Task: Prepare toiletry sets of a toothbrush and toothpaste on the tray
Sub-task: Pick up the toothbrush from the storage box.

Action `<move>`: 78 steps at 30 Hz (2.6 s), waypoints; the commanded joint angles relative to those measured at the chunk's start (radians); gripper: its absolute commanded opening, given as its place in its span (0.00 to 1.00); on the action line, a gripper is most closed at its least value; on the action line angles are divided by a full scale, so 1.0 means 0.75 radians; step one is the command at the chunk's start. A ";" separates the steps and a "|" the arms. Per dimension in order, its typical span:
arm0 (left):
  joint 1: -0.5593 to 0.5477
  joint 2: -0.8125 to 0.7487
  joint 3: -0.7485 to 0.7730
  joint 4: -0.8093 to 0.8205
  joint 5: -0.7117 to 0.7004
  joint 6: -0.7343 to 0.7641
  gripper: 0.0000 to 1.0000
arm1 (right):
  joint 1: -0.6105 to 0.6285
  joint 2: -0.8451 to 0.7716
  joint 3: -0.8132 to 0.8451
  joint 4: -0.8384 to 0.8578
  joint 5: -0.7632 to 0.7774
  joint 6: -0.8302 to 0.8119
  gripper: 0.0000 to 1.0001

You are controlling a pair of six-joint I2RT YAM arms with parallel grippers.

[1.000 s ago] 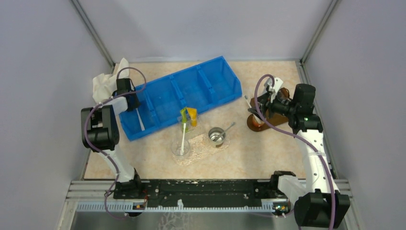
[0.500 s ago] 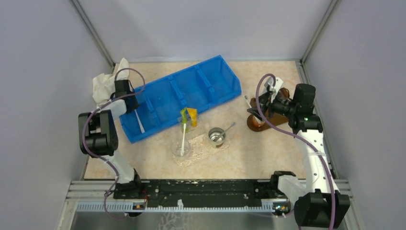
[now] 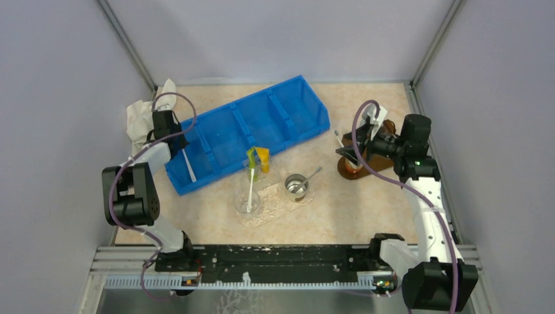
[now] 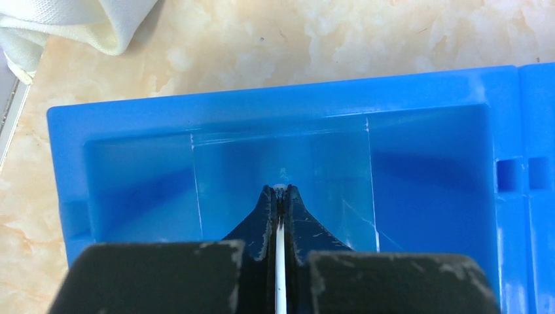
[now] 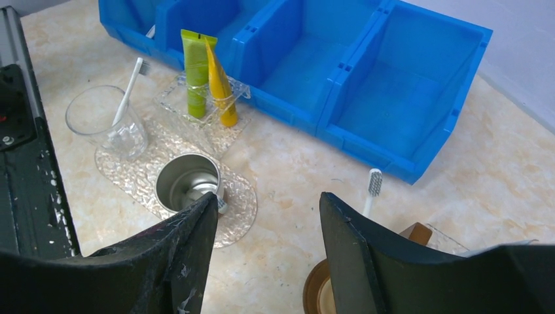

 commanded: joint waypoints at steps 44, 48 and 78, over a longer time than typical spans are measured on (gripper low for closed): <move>0.000 -0.417 -0.192 0.294 0.187 -0.009 0.00 | 1.089 1.415 0.987 1.058 0.110 0.967 0.58; 0.001 -0.414 -0.204 0.336 0.221 -0.015 0.00 | 1.129 1.583 1.188 1.017 0.128 1.001 0.58; 0.027 -0.032 0.024 0.639 0.475 -0.020 0.00 | 1.159 2.181 2.025 0.711 0.468 0.766 0.57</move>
